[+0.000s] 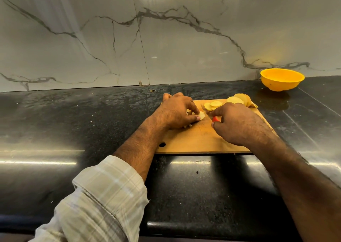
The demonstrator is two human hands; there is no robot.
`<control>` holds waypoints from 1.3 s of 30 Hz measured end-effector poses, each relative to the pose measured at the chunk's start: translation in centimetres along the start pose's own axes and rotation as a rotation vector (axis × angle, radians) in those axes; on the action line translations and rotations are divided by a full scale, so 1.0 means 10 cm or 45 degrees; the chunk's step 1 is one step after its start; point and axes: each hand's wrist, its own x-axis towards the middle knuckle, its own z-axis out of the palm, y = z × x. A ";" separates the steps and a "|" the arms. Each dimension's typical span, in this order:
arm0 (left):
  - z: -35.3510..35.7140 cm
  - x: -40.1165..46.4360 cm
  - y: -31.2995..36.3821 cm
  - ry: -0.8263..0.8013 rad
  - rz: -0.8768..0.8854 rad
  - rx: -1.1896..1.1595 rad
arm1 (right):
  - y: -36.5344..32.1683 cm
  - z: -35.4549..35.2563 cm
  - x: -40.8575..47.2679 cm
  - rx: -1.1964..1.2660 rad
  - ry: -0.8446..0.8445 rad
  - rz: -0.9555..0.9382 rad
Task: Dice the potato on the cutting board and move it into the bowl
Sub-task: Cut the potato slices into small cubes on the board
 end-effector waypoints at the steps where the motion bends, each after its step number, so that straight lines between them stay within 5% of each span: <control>1: 0.00 -0.01 0.01 -0.002 0.021 0.017 | -0.02 0.00 -0.01 -0.017 -0.006 0.000; 14: -0.03 0.01 0.10 -0.065 0.017 0.021 | -0.23 0.08 -0.04 -0.258 -0.016 -0.096; 25: 0.03 -0.06 -0.03 0.108 0.040 -0.126 | -0.09 0.02 -0.10 -0.075 0.010 -0.075; 39: 0.09 0.06 -0.01 0.038 0.046 -0.211 | -0.21 0.14 -0.02 -0.128 -0.026 -0.063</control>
